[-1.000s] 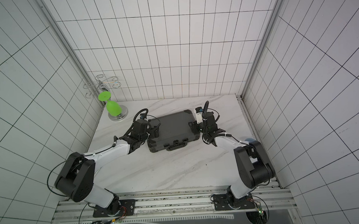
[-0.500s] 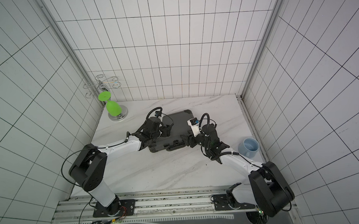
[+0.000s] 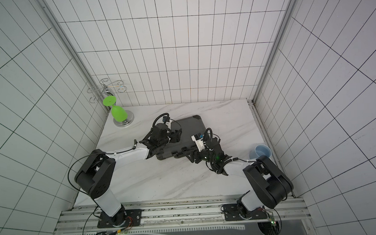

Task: Close the poker set cases
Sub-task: Fasten the fastener on the poker set case.

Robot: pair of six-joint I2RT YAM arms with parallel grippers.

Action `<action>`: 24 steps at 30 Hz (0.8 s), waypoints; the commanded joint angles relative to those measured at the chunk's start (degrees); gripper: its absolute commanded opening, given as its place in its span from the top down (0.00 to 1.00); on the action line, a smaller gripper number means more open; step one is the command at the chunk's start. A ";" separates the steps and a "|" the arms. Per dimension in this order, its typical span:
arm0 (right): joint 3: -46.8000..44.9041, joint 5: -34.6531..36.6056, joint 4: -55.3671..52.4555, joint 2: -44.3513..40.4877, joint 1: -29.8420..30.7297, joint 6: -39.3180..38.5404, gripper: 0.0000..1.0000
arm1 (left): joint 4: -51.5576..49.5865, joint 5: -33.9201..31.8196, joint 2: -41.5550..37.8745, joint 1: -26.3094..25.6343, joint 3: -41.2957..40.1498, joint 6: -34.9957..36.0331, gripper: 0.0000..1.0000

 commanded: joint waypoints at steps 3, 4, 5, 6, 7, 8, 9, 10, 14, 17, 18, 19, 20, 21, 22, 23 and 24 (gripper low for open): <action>0.86 -1.35 6.76 4.19 0.69 3.64 0.40 | -7.57 1.84 0.39 -0.04 -2.50 -1.09 0.24; 0.98 -1.17 7.76 4.84 0.78 4.01 0.40 | -7.66 1.71 0.04 -0.06 -2.57 -0.92 0.23; 1.31 -1.16 8.48 5.45 0.78 4.32 0.40 | -7.75 1.50 -0.31 -0.04 -2.63 -0.92 0.21; 1.62 -1.03 8.86 5.97 0.77 4.55 0.40 | -7.83 1.45 -0.58 -0.07 -2.67 -0.81 0.20; 2.07 -1.13 9.33 6.53 0.83 4.75 0.41 | -7.83 1.44 -0.85 -0.07 -2.74 -0.81 0.18; 2.53 -1.29 9.76 7.26 0.86 4.86 0.42 | -7.92 1.29 -1.19 -0.07 -2.76 -0.66 0.17; 3.01 -1.46 10.37 7.88 0.88 5.01 0.42 | -7.92 1.27 -1.43 -0.07 -2.74 -0.59 0.16; 3.79 -1.91 10.78 8.71 0.92 5.09 0.43 | -7.92 1.22 -1.70 -0.06 -2.85 -0.50 0.15; 6.78 -2.50 10.81 11.50 1.12 4.78 0.49 | -8.01 1.09 -2.53 -0.02 -2.89 -0.20 0.14; 7.76 -2.44 9.90 12.14 1.21 4.83 0.54 | -8.09 0.92 -3.05 -0.07 -3.02 -0.09 0.14; 7.68 -2.22 9.72 12.01 1.21 4.87 0.55 | -8.18 0.85 -3.22 -0.06 -3.02 0.00 0.14; 7.51 -1.86 9.71 11.82 1.33 4.76 0.58 | -8.25 0.71 -3.38 -0.07 -3.10 0.13 0.14; 7.33 -1.62 9.36 11.44 1.26 4.70 0.60 | -8.27 0.50 -3.62 -0.07 -3.11 0.21 0.14; 7.24 -1.43 8.91 11.06 1.29 4.56 0.61 | -8.36 0.32 -3.83 -0.06 -3.19 0.31 0.14; 7.07 -1.29 8.66 10.57 1.30 4.45 0.63 | -8.44 0.07 -4.07 -0.06 -3.24 0.38 0.14; 6.84 -1.16 8.49 9.95 1.30 4.43 0.65 | -8.53 0.01 -4.26 -0.07 -3.27 0.41 0.14; 6.79 -1.00 8.22 9.62 1.36 4.38 0.68 | -8.54 0.00 -4.45 -0.06 -3.18 0.50 0.14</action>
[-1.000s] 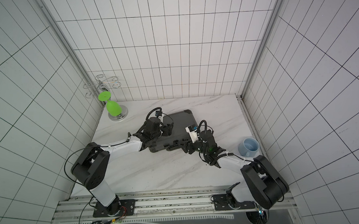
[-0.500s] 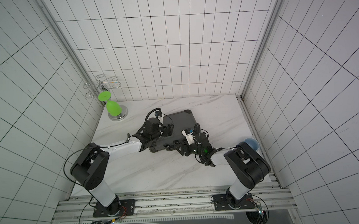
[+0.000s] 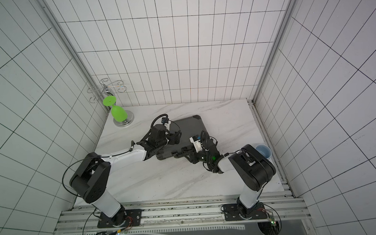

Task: Close the poker set cases
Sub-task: Fasten the fastener on the poker set case.

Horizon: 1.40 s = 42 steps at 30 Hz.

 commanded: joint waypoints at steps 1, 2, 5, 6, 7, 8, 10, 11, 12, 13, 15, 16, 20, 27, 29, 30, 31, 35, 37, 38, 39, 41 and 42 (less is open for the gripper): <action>4.96 -0.70 0.72 -2.10 0.93 -0.27 0.71 | -4.71 -0.25 -0.87 -0.04 -1.45 -0.08 0.14; 4.83 -0.32 0.16 -2.59 1.01 -0.38 0.73 | -4.72 -0.08 -0.97 -0.04 -1.49 -0.01 0.14; 4.36 0.96 -1.08 -4.14 1.19 -0.96 0.78 | -5.19 0.16 -0.72 -0.29 -0.73 0.34 0.14; 4.19 1.53 -1.48 -4.59 1.27 -1.15 0.79 | -5.36 0.07 -0.63 -0.39 -0.42 0.45 0.14; 3.96 2.03 -1.74 -5.11 1.35 -1.43 0.81 | -5.59 -0.01 -0.46 -0.61 -0.06 0.62 0.14; 3.50 2.93 -1.87 -5.74 1.45 -1.62 0.81 | -5.83 -0.25 -0.36 -0.76 0.36 0.80 0.14; 2.77 3.86 -1.76 -6.87 1.46 -1.94 0.82 | -6.27 -0.61 -0.15 -1.00 1.08 1.07 0.14; 2.67 4.41 -2.34 -7.34 1.52 -2.12 0.82 | -6.34 -0.66 -0.10 -1.16 1.39 1.17 0.14; 2.80 4.84 -2.86 -7.66 1.54 -2.42 0.82 | -6.38 -0.65 0.07 -1.25 1.70 1.25 0.14; 2.92 5.14 -3.41 -7.83 1.54 -2.74 0.80 | -6.39 -0.66 0.29 -1.35 2.05 1.35 0.14; 3.10 5.41 -3.97 -7.83 1.63 -3.01 0.77 | -6.50 -0.67 0.75 -1.52 2.52 1.39 0.14; 3.24 5.15 -4.15 -7.79 1.68 -3.18 0.77 | -6.52 -0.67 1.02 -1.54 2.70 1.42 0.14; 3.97 5.16 -6.05 -7.16 2.33 -3.64 0.74 | -6.64 -0.59 1.14 -1.87 3.20 1.60 0.14; 4.40 6.61 0.12 -2.79 2.78 -1.45 0.74 | -5.73 -0.92 2.63 -2.11 2.72 1.96 0.15; 5.50 8.04 1.04 -0.30 2.78 -0.18 0.74 | -4.39 -0.55 4.09 -2.15 1.87 1.88 0.18; 5.96 8.93 1.42 0.72 2.78 0.49 0.75 | -4.21 -0.09 4.80 -2.15 1.57 1.72 0.21; 6.31 10.29 1.63 1.97 2.70 1.47 0.75 | -3.74 0.41 5.60 -2.24 1.05 1.33 0.25; 5.89 14.69 3.16 4.90 2.51 3.48 0.75 | -0.50 1.86 7.59 -2.85 -2.47 -0.37 0.41; 5.45 14.98 3.84 5.18 2.53 3.40 0.75 | 0.61 2.24 8.24 -2.94 -4.03 -1.38 0.45; 5.23 15.29 3.93 5.10 2.47 3.23 0.74 | 1.18 2.32 8.49 -2.93 -4.68 -1.80 0.47; 4.89 15.15 3.93 4.74 2.42 2.78 0.74 | 1.55 2.33 8.51 -2.94 -5.31 -2.18 0.49; 3.64 15.70 3.73 3.08 2.42 2.15 0.71 | 2.59 2.33 8.35 -2.94 -6.85 -2.82 0.50; 3.02 16.32 3.23 2.02 2.42 1.63 0.70 | 2.92 2.33 8.19 -2.94 -7.39 -3.12 0.50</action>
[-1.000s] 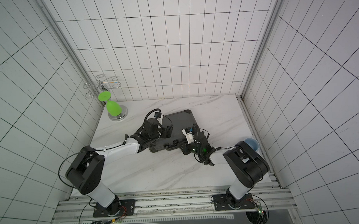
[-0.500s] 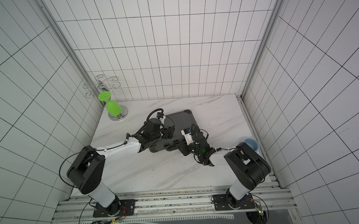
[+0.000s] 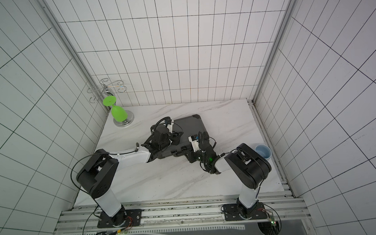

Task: Close the poker set cases
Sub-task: Fasten the fastener on the poker set case.

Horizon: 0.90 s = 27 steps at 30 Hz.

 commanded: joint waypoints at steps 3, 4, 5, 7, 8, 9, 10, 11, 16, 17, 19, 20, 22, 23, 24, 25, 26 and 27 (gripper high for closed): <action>0.67 8.67 -5.17 -5.48 -0.37 -2.46 0.67 | -8.44 4.12 3.16 -0.98 -6.11 -4.00 0.51; 0.72 9.44 -7.37 -6.71 -0.37 -4.10 0.66 | -8.07 4.21 2.98 -0.98 -6.56 -4.16 0.51; 1.00 10.08 -9.66 -8.10 -0.27 -6.54 0.65 | -7.47 4.17 2.85 -0.98 -7.14 -4.40 0.51; 1.47 13.34 -14.57 -10.75 -0.03 -10.52 0.64 | -6.89 4.33 2.93 -0.93 -7.76 -4.80 0.51; 1.01 14.24 -15.35 -12.40 -0.02 -12.60 0.63 | -6.81 4.39 3.07 -0.98 -7.77 -4.88 0.50; 0.41 15.01 -15.65 -13.91 0.06 -14.05 0.62 | -6.72 4.58 3.26 -0.96 -7.77 -4.89 0.51; 0.24 15.59 -16.22 -14.95 0.07 -14.97 0.61 | -6.59 4.75 3.33 -0.93 -7.68 -4.97 0.50; 0.68 15.62 -17.71 -15.57 0.07 -16.44 0.61 | -6.38 5.06 3.45 -0.92 -7.66 -4.98 0.50; 2.70 16.17 -20.47 -14.32 0.24 -17.97 0.63 | -6.16 5.68 3.73 -0.96 -7.41 -4.98 0.51; 2.86 15.86 -20.02 -13.65 0.24 -17.62 0.64 | -6.10 5.58 3.64 -0.98 -7.46 -4.98 0.50; 3.36 14.65 -19.61 -12.41 0.33 -17.01 0.65 | -6.01 5.31 3.47 -0.93 -7.75 -4.98 0.51; 3.49 13.95 -19.02 -11.86 0.54 -16.60 0.66 | -6.01 5.22 3.46 -0.98 -7.82 -4.98 0.51; 3.58 13.14 -18.11 -11.09 1.17 -16.03 0.67 | -6.02 5.13 3.46 -0.98 -8.03 -4.98 0.51; 3.66 12.91 -17.74 -10.84 1.58 -15.94 0.67 | -6.01 5.17 3.38 -0.97 -8.07 -4.89 0.51; 3.67 12.73 -17.43 -10.76 2.01 -15.85 0.67 | -6.01 5.13 3.38 -0.97 -8.12 -4.89 0.51; 3.67 12.63 -17.29 -10.85 2.45 -15.85 0.68 | -6.05 5.06 3.33 -0.98 -8.21 -4.85 0.51; 3.50 12.71 -17.16 -11.11 3.05 -16.04 0.68 | -6.10 4.96 3.29 -0.97 -8.17 -4.80 0.51; 3.09 12.93 -16.75 -11.75 3.67 -16.53 0.68 | -6.10 5.00 3.29 -0.97 -8.21 -4.73 0.51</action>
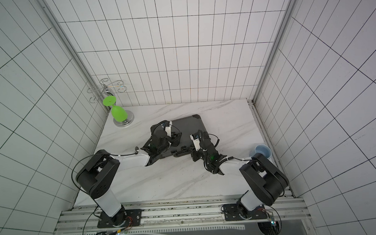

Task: Close the poker set cases
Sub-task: Fasten the fastener on the poker set case.

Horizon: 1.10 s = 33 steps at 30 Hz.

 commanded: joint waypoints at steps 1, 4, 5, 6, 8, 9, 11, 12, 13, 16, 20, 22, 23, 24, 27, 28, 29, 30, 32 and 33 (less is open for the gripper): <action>2.58 -0.21 -1.31 0.15 2.29 -1.40 0.67 | -14.09 3.61 3.57 -0.93 -3.86 -2.20 0.51; 1.27 2.38 -1.30 -1.99 3.53 -6.45 0.63 | -14.14 3.62 3.57 -0.91 -3.88 -2.03 0.51; 1.04 3.42 -1.71 -2.52 3.65 -8.98 0.61 | -14.10 3.42 3.57 -0.96 -4.01 -2.03 0.51; 1.23 4.51 -2.66 -2.98 3.74 -11.57 0.60 | -14.02 3.37 3.57 -0.89 -4.07 -2.03 0.51; 1.73 5.58 -4.02 -4.30 4.13 -18.31 0.59 | -13.93 3.15 3.57 -0.89 -4.40 -2.11 0.51; 1.66 6.42 -4.05 -5.27 4.42 -22.28 0.59 | -13.80 3.05 3.57 -0.89 -4.57 -2.11 0.51; 1.91 5.58 -4.60 -7.40 4.62 -29.96 0.58 | -13.49 3.05 3.57 -0.89 -4.85 -2.21 0.51; 1.55 4.99 -4.16 -8.53 4.64 -34.90 0.58 | -13.48 3.01 3.66 -0.89 -4.94 -2.16 0.51; 1.07 5.55 -3.15 -9.38 4.66 -38.43 0.56 | -13.35 2.98 3.66 -0.89 -5.06 -2.11 0.51; 1.81 4.70 -5.55 -11.46 4.63 -47.60 0.51 | -13.04 2.88 3.57 -0.89 -5.29 -2.03 0.51; 0.65 3.40 -7.33 -10.63 4.37 -58.02 0.50 | -12.28 2.87 3.73 -0.89 -5.73 -2.18 0.51; -0.46 2.83 -6.49 -9.33 4.36 -60.02 0.51 | -12.16 2.96 3.75 -0.89 -5.82 -2.21 0.51; -1.32 2.16 -5.32 -8.78 4.36 -60.68 0.51 | -12.01 2.96 3.75 -0.88 -5.98 -2.20 0.51; -2.42 1.30 -3.53 -8.48 4.36 -61.11 0.52 | -11.90 2.90 3.66 -0.89 -6.06 -2.20 0.51; -5.28 -0.57 3.08 -7.90 4.49 -61.11 0.52 | -11.81 2.79 3.44 -0.81 -6.16 -2.11 0.51; -5.62 -0.71 4.53 -7.77 4.53 -60.69 0.52 | -11.83 2.79 3.40 -0.81 -6.10 -2.19 0.51; -5.57 -1.27 4.97 -7.67 4.53 -60.56 0.53 | -11.81 2.87 3.33 -0.80 -6.15 -2.20 0.51; -5.28 -1.82 4.90 -7.49 4.62 -60.47 0.53 | -11.81 2.87 3.31 -0.80 -6.12 -2.20 0.51; -4.55 -2.69 3.89 -7.01 4.78 -60.55 0.54 | -11.87 2.88 3.22 -0.80 -6.12 -2.18 0.51; -4.27 -3.09 3.58 -6.80 4.80 -60.56 0.54 | -11.81 2.84 3.22 -0.80 -6.06 -2.14 0.51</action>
